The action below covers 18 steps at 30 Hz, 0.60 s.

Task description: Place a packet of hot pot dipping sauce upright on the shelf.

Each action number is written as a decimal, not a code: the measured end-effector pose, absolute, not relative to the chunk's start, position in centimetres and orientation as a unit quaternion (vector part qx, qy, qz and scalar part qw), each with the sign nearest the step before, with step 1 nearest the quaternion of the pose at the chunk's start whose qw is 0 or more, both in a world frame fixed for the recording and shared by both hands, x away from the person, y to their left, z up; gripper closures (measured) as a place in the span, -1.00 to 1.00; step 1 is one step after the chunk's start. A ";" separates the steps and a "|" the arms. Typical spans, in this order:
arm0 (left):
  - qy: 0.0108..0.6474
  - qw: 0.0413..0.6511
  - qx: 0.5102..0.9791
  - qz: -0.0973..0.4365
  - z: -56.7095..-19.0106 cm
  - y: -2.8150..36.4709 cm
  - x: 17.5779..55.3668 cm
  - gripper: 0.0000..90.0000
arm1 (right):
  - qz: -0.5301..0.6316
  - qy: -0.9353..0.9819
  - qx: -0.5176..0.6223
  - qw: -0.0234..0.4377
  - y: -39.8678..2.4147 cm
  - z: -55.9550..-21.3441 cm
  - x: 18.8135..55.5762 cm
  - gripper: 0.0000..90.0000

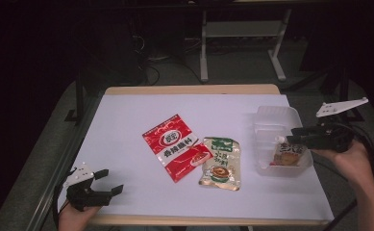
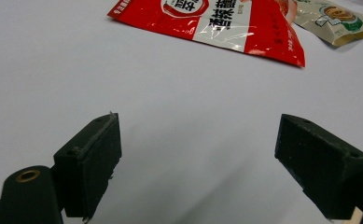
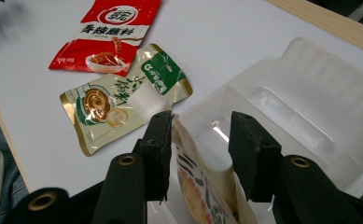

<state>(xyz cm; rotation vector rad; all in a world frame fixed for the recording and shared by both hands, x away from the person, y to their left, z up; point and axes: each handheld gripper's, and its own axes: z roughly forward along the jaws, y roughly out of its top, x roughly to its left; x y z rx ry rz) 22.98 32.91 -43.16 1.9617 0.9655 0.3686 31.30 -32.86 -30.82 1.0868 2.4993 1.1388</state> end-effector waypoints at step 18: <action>0.392 0.448 0.790 0.148 -43.1 33.0 23.0 -0.68 | 0.380 0.857 0.339 0.081 -32.0 -30.6 30.7 0.37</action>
